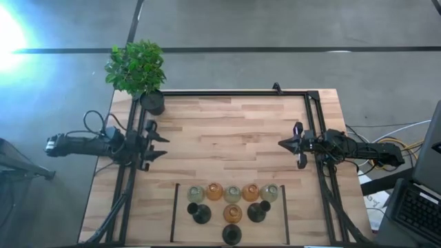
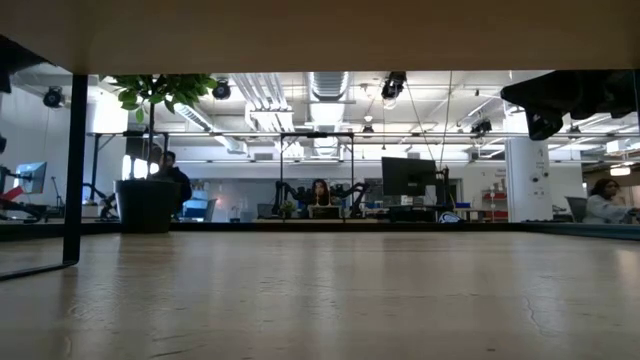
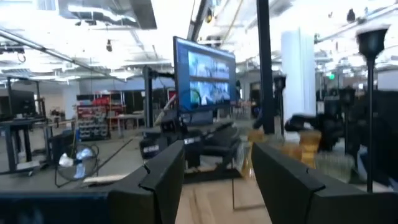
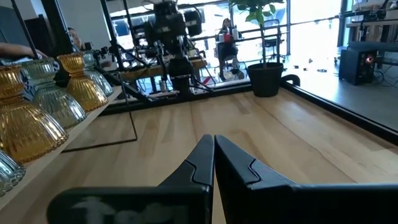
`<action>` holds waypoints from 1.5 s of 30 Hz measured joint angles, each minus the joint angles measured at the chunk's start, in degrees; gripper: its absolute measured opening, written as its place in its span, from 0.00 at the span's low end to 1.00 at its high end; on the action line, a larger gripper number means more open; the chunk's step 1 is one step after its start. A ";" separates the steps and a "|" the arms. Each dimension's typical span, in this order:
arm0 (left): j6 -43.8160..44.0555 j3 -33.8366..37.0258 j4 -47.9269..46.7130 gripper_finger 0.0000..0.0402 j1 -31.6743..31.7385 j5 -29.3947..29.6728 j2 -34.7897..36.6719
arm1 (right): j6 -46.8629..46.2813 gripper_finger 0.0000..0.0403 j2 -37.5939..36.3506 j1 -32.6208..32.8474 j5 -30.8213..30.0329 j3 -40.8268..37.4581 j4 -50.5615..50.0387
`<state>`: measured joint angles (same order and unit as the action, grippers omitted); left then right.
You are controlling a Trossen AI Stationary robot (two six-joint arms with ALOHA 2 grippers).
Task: Pick & Place candle stick holders
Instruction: Return to Home Position
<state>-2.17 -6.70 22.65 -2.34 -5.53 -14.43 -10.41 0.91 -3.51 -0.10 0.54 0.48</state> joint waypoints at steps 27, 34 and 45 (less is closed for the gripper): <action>0.60 6.18 -22.21 0.47 0.10 5.64 14.42 | 0.06 0.02 0.00 0.00 0.02 0.00 0.01; 0.67 6.08 -22.27 0.47 0.08 6.55 14.10 | 0.05 0.02 0.00 0.00 0.01 0.01 0.01; 0.72 6.01 -22.25 0.47 0.08 6.72 13.74 | 0.04 0.02 0.00 0.00 0.02 0.02 0.01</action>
